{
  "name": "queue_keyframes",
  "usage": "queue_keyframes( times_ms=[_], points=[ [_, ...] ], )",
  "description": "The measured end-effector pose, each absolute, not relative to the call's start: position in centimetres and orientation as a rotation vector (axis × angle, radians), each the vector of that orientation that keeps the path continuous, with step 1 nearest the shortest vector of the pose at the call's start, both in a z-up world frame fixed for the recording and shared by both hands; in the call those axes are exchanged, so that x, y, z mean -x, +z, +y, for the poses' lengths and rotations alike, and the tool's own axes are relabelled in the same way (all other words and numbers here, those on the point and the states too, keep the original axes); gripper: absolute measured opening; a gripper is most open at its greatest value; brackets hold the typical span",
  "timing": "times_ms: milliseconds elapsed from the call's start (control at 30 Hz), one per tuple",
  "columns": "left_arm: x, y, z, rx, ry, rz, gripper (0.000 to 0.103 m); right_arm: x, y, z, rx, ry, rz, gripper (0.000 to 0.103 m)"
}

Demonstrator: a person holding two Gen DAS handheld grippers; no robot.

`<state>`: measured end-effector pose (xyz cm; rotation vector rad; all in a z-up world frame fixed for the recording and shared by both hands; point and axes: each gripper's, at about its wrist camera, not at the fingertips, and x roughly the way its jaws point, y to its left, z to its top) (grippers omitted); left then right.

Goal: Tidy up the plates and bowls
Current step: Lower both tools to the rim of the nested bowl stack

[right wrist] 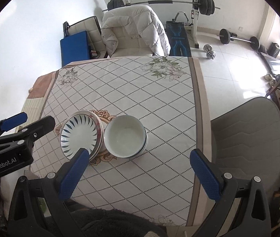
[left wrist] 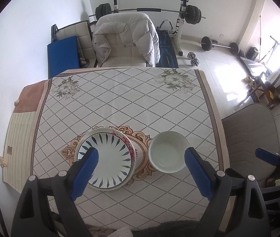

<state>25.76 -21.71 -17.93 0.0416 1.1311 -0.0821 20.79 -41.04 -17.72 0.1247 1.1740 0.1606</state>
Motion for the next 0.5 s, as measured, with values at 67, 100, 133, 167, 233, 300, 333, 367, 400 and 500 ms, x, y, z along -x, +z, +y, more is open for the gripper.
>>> queue_keyframes(
  times_ms=[67, 100, 133, 167, 233, 300, 333, 367, 400, 500],
  points=[
    [-27.6, -19.1, -21.8, -0.059, -0.107, 1.158, 0.089, -21.8, -20.1, -41.8, -0.201, 0.187, 1.206, 0.103],
    [-28.6, -19.9, -21.9, -0.078, -0.115, 1.183, 0.089, -22.3, -21.6, -42.0, -0.228, 0.19, 1.234, 0.103],
    [-29.7, -20.9, -22.1, -0.094, -0.128, 1.212, 0.089, -22.9, -23.1, -42.2, -0.264, 0.199, 1.26, 0.103],
    [-30.7, -22.0, -22.2, -0.112, -0.13, 1.245, 0.089, -23.5, -24.7, -42.4, -0.292, 0.195, 1.287, 0.103],
    [-32.7, -24.5, -22.7, -0.126, -0.204, 1.328, 0.089, -24.5, -27.8, -42.7, -0.353, 0.202, 1.343, 0.103],
    [-34.5, -26.9, -23.2, -0.145, -0.286, 1.402, 0.088, -25.4, -30.8, -43.2, -0.428, 0.197, 1.392, 0.103],
    [-35.4, -28.0, -23.4, -0.154, -0.312, 1.43, 0.083, -25.8, -32.4, -43.4, -0.486, 0.205, 1.416, 0.103],
    [-36.1, -29.1, -23.8, -0.169, -0.338, 1.457, 0.082, -26.0, -33.8, -43.6, -0.541, 0.207, 1.43, 0.103],
    [-36.8, -30.3, -24.2, -0.177, -0.388, 1.49, 0.082, -26.1, -35.0, -43.9, -0.591, 0.199, 1.437, 0.103],
    [-38.5, -33.7, -25.4, -0.208, -0.514, 1.58, 0.079, -26.6, -38.2, -44.2, -0.685, 0.174, 1.446, 0.103]
  ],
)
